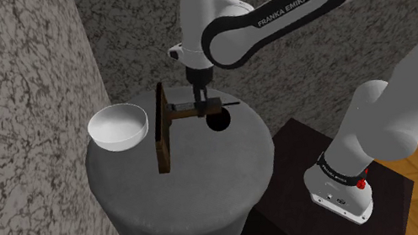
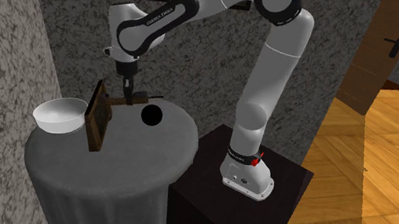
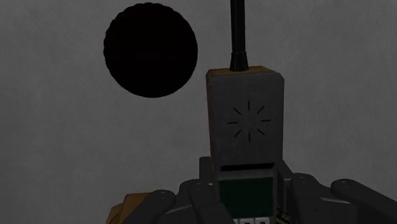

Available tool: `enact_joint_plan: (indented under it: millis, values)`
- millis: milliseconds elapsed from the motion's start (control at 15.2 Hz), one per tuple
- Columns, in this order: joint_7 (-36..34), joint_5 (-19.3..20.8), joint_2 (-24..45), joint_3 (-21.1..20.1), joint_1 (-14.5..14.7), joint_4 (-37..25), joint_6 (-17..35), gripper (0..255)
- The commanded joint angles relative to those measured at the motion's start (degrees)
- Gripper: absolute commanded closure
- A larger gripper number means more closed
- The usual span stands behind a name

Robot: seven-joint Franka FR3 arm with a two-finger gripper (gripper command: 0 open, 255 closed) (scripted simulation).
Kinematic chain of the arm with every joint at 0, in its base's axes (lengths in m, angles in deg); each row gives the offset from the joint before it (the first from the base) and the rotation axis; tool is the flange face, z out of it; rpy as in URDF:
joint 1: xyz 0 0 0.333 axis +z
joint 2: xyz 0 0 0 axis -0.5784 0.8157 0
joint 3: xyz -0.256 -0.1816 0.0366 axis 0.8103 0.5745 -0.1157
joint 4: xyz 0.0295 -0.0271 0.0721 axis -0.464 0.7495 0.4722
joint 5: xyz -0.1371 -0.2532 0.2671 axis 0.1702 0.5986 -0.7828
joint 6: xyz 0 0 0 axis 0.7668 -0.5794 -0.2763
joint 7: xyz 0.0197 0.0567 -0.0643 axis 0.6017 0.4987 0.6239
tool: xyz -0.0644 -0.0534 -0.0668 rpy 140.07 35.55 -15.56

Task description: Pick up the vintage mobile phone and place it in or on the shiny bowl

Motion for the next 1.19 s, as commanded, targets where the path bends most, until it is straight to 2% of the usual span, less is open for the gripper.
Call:
enact_joint_plan:
  millis: [0, 660, 924, 1122]
  values:
    - [-1.4, 0.7, 4.9, -0.7, 0.2, -5.0, -0.1, 255]
    - [-6.3, 4.9, 26.9, -1.7, 2.6, -33.6, -7.0, 255]
    - [-7.6, 6.4, 36.8, -1.5, 4.3, -48.3, -12.1, 255]
    - [-8.0, 7.4, 45.4, -1.2, 6.0, -62.1, -17.3, 255]
